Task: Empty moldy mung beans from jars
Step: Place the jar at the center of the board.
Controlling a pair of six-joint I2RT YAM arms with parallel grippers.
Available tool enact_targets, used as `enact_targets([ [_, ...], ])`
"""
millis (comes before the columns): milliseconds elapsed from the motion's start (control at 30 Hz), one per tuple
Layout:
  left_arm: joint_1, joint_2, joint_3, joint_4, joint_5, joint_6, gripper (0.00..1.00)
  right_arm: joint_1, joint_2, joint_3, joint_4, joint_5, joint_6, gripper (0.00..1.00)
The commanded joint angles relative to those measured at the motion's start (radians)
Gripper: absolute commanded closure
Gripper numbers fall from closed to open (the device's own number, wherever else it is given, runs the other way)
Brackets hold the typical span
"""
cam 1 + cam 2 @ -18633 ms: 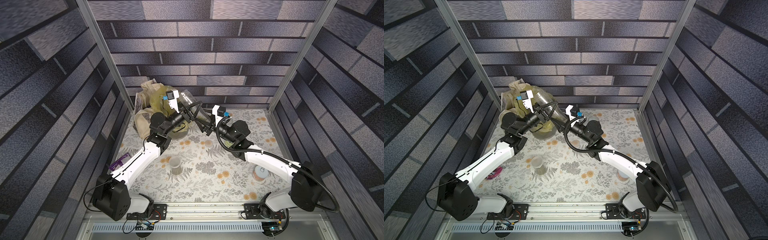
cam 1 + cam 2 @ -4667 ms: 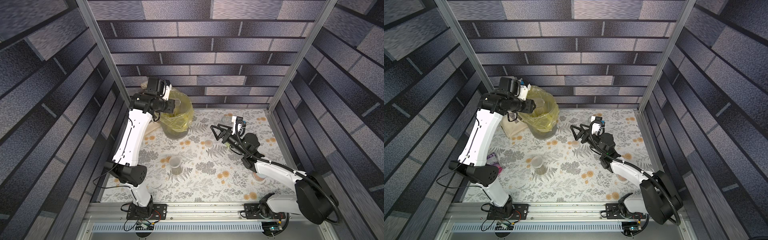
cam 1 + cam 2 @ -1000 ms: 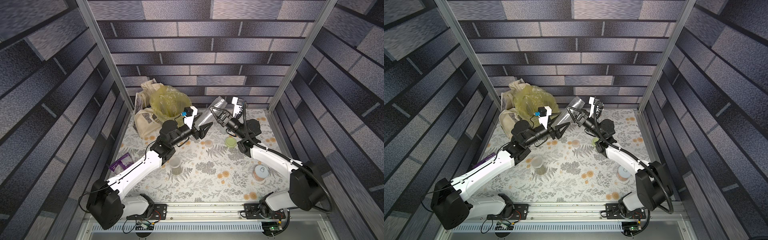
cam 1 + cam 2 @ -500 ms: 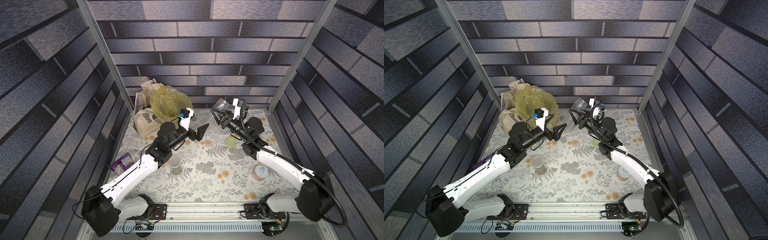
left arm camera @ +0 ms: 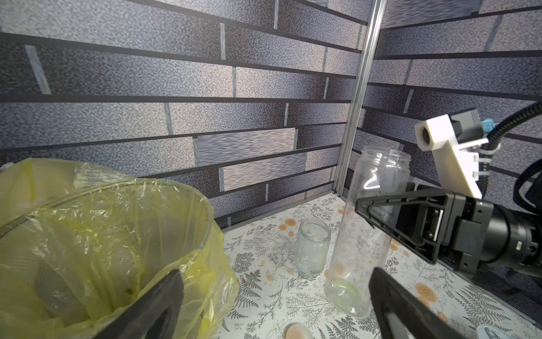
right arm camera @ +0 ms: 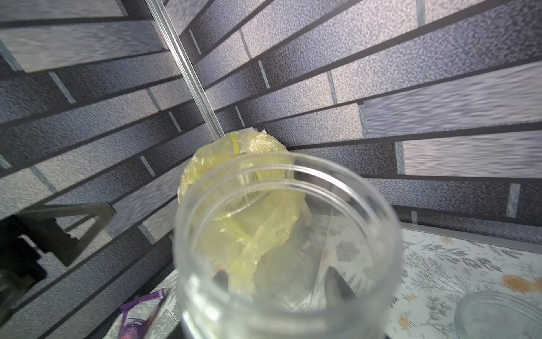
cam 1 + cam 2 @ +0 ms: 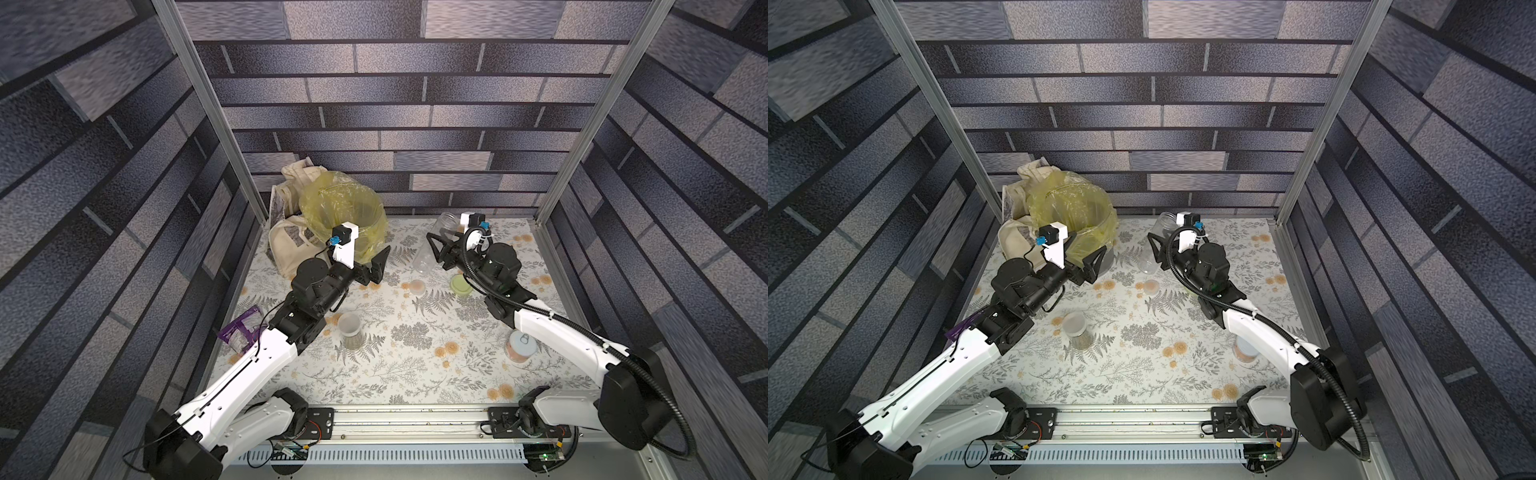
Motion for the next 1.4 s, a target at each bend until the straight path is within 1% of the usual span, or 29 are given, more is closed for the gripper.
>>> enact_targets([
  [0,0.016,-0.033,-0.031,0.013,-0.035,-0.034,0.0,-0.005,0.04,-0.028,0.06,0.022,-0.072,0.47],
  [100,0.025,-0.046,-0.056,0.03,-0.042,-0.041,0.0,-0.003,0.087,-0.049,0.119,0.052,-0.113,0.47],
  [200,0.032,-0.05,-0.068,0.032,-0.038,-0.041,0.0,0.009,0.145,-0.073,0.189,0.116,-0.201,0.47],
  [300,0.04,-0.048,-0.078,0.036,-0.032,-0.046,0.0,0.012,0.228,-0.092,0.294,0.183,-0.247,0.47],
  [400,0.043,-0.042,-0.087,0.042,-0.019,-0.053,0.0,0.013,0.325,-0.119,0.458,0.275,-0.27,0.47],
  [467,0.045,-0.035,-0.089,0.039,-0.015,-0.057,0.0,0.017,0.392,-0.126,0.56,0.314,-0.301,0.46],
  [500,0.045,-0.033,-0.089,0.036,-0.012,-0.058,0.0,0.023,0.427,-0.119,0.587,0.341,-0.314,0.47],
  [600,0.047,-0.031,-0.092,0.034,0.003,-0.061,0.0,0.036,0.506,-0.084,0.63,0.39,-0.352,0.47],
  [733,0.05,-0.027,-0.096,0.033,0.008,-0.06,0.0,0.044,0.576,-0.041,0.663,0.434,-0.395,0.46],
  [800,0.056,-0.023,-0.097,0.036,0.011,-0.062,0.0,0.044,0.615,-0.016,0.672,0.454,-0.41,0.44],
  [867,0.061,-0.018,-0.097,0.039,0.017,-0.064,0.0,0.044,0.651,0.002,0.691,0.462,-0.416,0.41],
  [1033,0.077,-0.008,-0.097,0.043,0.024,-0.071,0.0,0.044,0.695,0.044,0.676,0.47,-0.399,0.4],
  [1200,0.092,-0.003,-0.1,0.05,0.035,-0.085,0.0,0.044,0.743,0.058,0.681,0.484,-0.384,0.33],
  [1267,0.098,-0.001,-0.101,0.051,0.038,-0.089,0.0,0.044,0.751,0.052,0.693,0.498,-0.378,0.25],
  [1367,0.103,-0.003,-0.1,0.051,0.045,-0.093,0.0,0.044,0.761,0.047,0.708,0.518,-0.377,0.24],
])
